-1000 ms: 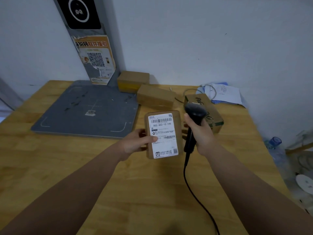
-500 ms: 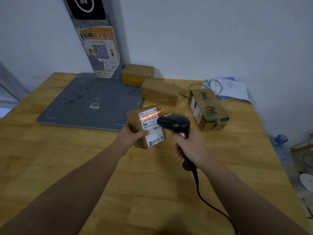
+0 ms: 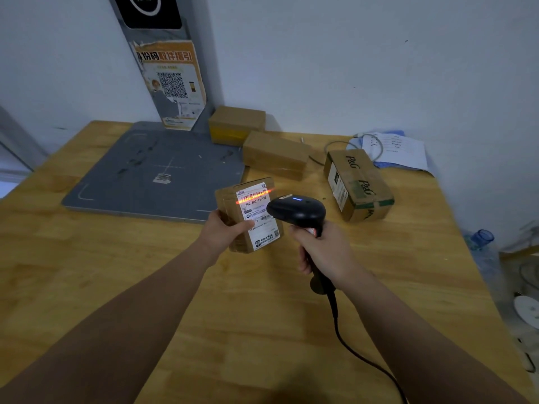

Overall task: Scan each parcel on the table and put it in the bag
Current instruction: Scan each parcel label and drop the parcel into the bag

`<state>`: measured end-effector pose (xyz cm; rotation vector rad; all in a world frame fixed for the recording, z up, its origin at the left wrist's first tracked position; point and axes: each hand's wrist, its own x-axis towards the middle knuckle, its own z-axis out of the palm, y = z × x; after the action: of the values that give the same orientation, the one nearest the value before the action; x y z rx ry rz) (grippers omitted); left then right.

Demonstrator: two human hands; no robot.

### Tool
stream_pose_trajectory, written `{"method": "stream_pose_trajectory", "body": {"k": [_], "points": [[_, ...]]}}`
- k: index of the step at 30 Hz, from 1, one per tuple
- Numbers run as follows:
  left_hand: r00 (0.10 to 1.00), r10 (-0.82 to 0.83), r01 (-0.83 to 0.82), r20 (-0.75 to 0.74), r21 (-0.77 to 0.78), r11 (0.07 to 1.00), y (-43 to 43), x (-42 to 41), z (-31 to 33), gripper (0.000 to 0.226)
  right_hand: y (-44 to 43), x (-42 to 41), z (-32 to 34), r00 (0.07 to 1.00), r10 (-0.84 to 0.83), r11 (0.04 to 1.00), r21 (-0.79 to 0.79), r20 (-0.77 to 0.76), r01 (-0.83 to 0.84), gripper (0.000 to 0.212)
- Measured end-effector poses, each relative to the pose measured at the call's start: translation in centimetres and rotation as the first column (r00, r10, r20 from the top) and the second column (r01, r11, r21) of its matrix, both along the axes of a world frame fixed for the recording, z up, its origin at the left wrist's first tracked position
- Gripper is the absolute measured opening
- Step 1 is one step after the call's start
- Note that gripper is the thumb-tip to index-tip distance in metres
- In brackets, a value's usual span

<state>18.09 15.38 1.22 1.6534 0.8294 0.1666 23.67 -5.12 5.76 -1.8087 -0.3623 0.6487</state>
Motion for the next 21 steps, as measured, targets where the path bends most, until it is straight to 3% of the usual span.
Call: {"method": "stream_pose_trajectory", "body": {"k": [9, 14, 21], "points": [[0.998, 0.055, -0.055, 0.044, 0.013, 0.998, 0.2, -3.6, 0.4, 0.053, 1.0, -2.5, 0.3, 0.999, 0.031, 0.999, 0.041, -0.004, -0.031, 0.017], [0.984, 0.168, -0.169, 0.058, 0.016, 0.986, 2.1, -8.9, 0.5, 0.072, 3.9, -5.9, 0.2, 0.996, 0.084, 0.996, 0.039, -0.007, -0.084, 0.015], [0.913, 0.381, -0.391, 0.142, 0.050, 0.919, 6.8, -21.5, 1.1, 0.070, 11.1, -15.5, -0.7, 0.965, 0.144, 0.978, 0.178, -0.219, -0.106, 0.015]]}}
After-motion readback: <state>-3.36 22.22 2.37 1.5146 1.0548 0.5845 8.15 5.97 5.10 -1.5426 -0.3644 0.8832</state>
